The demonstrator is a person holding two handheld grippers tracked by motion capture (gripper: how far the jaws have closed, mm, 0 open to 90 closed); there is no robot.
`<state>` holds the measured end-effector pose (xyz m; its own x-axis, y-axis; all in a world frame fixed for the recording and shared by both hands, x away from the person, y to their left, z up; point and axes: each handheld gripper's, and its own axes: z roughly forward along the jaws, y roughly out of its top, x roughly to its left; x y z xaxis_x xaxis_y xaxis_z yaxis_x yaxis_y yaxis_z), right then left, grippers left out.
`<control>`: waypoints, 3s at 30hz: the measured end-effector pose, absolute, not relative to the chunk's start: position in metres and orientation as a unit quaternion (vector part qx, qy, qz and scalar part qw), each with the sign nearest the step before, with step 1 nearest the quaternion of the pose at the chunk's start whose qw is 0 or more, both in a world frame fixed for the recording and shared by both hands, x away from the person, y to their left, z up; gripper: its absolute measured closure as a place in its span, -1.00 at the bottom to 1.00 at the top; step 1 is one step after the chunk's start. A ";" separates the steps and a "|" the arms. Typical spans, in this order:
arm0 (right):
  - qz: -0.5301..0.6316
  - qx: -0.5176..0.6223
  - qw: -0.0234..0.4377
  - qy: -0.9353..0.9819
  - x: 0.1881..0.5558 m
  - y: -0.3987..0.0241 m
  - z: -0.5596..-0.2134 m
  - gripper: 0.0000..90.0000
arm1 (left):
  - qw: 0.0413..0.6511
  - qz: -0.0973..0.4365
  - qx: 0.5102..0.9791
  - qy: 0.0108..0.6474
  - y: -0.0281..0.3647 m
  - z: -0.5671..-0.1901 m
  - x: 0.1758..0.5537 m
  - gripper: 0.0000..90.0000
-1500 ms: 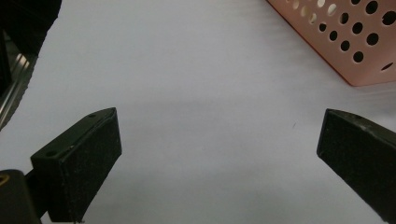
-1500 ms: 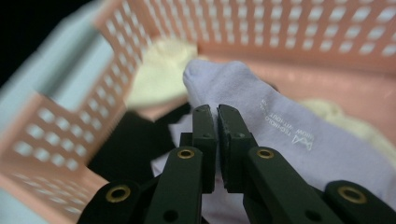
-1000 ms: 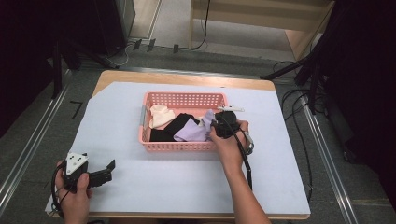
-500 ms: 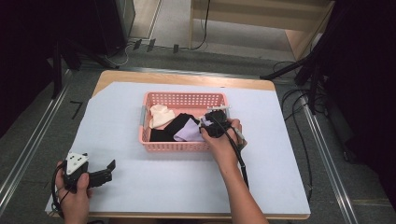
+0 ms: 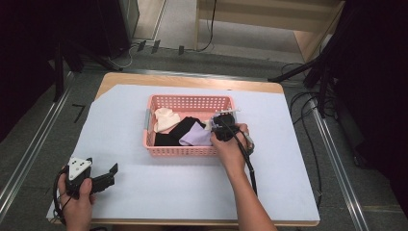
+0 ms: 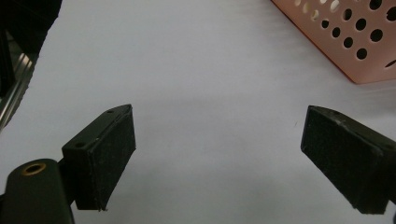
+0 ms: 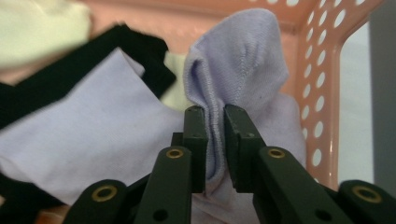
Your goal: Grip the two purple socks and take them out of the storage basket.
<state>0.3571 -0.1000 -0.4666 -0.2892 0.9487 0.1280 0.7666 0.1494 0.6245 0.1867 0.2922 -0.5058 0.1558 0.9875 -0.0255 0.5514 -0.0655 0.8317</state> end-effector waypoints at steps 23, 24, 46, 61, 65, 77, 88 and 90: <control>0.519 0.492 0.253 0.652 0.330 -0.126 -0.445 0.82 | 0.368 0.306 0.658 0.581 0.292 -0.506 0.185 -0.80; 0.523 0.489 0.258 0.648 0.331 -0.127 -0.444 0.82 | 0.368 0.305 0.658 0.582 0.292 -0.506 0.185 -0.80; 0.595 0.438 0.338 0.583 0.331 -0.157 -0.431 0.82 | 0.368 0.303 0.659 0.582 0.292 -0.506 0.186 -0.80; 0.572 0.478 0.375 0.551 0.329 -0.199 -0.428 0.82 | 0.369 0.303 0.659 0.581 0.292 -0.506 0.186 -0.80; 0.554 0.497 0.375 0.553 0.328 -0.213 -0.439 0.82 | 0.369 0.303 0.659 0.582 0.292 -0.506 0.186 -0.80; 0.492 0.564 0.327 0.576 0.327 -0.244 -0.498 0.79 | 0.367 0.304 0.659 0.582 0.292 -0.506 0.185 -0.80; 0.478 0.618 0.318 0.537 0.315 -0.253 -0.495 0.11 | 0.366 0.306 0.660 0.581 0.291 -0.506 0.185 -0.80; 0.490 0.617 0.318 0.528 0.313 -0.250 -0.490 0.12 | 0.366 0.306 0.660 0.580 0.292 -0.506 0.185 -0.80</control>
